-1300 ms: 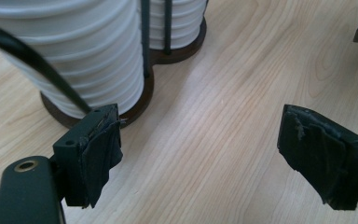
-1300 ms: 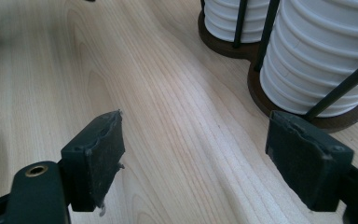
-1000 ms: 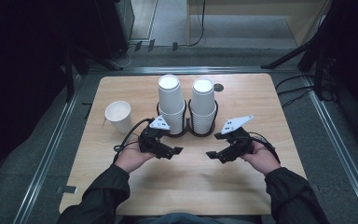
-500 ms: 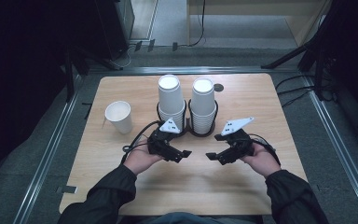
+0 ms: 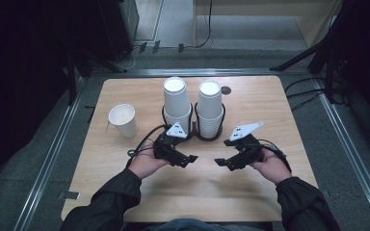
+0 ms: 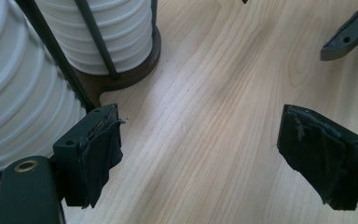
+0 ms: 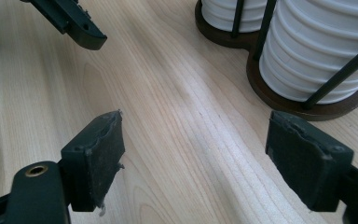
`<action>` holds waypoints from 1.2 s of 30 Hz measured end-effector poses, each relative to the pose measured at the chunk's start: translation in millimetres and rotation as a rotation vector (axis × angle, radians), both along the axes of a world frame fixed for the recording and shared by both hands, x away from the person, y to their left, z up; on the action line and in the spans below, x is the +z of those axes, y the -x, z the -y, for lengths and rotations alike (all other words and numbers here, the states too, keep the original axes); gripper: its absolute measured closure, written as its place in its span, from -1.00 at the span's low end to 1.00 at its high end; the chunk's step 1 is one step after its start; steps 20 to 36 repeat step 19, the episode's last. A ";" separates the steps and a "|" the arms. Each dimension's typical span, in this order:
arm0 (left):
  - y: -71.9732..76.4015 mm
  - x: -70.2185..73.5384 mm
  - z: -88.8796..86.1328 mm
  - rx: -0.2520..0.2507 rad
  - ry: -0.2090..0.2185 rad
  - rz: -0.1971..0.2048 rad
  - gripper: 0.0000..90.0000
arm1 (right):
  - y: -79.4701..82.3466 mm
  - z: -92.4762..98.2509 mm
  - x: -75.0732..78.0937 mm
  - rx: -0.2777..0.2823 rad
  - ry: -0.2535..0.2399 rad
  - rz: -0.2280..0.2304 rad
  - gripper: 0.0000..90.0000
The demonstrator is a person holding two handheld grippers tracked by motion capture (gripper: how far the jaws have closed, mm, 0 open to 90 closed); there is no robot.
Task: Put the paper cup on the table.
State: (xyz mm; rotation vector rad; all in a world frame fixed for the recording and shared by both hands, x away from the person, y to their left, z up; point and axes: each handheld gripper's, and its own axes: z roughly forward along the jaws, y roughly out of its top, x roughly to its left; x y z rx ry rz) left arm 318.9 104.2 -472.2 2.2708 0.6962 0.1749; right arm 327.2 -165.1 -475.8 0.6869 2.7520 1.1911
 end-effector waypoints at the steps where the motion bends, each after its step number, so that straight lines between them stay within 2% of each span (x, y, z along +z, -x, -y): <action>1: 0.2 0.3 -0.2 -0.001 0.002 0.001 -0.69 | 0.0 -0.1 0.1 0.000 -0.001 -0.002 -0.56; 12: -0.3 0.2 -2.2 -0.004 0.017 0.001 -0.69 | -0.4 -0.1 -0.4 0.004 0.001 -0.006 -0.56; 16: -1.2 -2.3 -3.1 -0.007 0.007 0.001 -0.69 | -0.6 -0.1 -0.3 0.008 -0.002 -0.005 -0.56; 18: -2.4 -6.3 -3.5 -0.010 -0.011 0.002 -0.70 | -1.1 -0.3 -1.4 0.011 0.006 -0.001 -0.56; 36: -2.4 -6.3 -3.5 -0.010 -0.011 0.002 -0.71 | -1.2 -0.7 -2.2 0.015 0.012 -0.003 -0.56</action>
